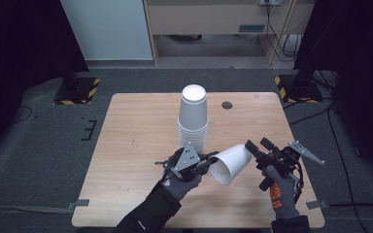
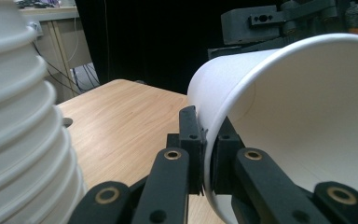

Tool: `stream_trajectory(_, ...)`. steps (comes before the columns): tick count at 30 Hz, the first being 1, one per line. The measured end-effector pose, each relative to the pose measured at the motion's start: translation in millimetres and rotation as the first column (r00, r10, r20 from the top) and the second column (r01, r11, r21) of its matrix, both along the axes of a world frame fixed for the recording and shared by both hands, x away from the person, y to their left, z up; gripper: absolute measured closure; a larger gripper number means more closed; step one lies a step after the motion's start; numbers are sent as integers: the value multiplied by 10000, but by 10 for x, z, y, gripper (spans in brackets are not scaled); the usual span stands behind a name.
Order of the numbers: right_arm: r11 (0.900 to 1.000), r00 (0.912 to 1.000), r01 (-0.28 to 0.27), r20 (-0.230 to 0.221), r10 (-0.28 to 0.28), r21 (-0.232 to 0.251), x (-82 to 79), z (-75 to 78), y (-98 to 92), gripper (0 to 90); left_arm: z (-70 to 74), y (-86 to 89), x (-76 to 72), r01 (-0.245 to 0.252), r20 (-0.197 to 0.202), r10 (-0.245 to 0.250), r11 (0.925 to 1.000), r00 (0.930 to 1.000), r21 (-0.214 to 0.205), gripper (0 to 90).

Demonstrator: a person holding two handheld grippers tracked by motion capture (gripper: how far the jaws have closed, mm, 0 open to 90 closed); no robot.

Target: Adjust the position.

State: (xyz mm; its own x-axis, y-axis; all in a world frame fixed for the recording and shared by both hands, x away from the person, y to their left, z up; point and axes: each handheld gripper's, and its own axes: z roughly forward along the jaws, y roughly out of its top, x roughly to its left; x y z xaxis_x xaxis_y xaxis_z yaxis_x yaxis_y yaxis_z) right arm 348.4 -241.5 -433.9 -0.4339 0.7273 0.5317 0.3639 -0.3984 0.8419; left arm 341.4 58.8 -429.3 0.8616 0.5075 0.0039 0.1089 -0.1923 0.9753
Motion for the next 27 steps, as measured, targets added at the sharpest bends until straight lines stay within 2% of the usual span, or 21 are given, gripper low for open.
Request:
stream_trajectory(6, 9975, 9989, 462, 86, -458, -531, 11, -5, -97, 99, 29, 134, -21, 1, -129, -1, 10000, 9999, -5, 852)
stream_trajectory(11, 9839, 9952, 973, 198, -954, -1500, -4, -12, -171, 101, 35, 264, -45, 0, -242, -2, 9999, 9997, -113, 852)
stream_trajectory(14, 9789, 9945, 1048, 232, -1023, -1755, -10, -17, -185, 102, 37, 323, -58, -49, -259, 46, 9999, 9997, -93, 853)
stream_trajectory(19, 9639, 9953, 953, 80, -963, -2487, -17, -76, -211, 106, 46, 465, -82, -172, -331, 167, 9998, 9993, -142, 852)
stream_trajectory(23, 9542, 9953, 926, -2, -967, -2843, -23, -123, -231, 109, 22, 599, -105, -270, -430, 267, 9996, 9987, -72, 852)
stream_trajectory(27, 9489, 9959, 831, -85, -899, -3043, -34, -167, -251, 109, -23, 703, -134, -306, -597, 295, 9994, 9978, -172, 852)
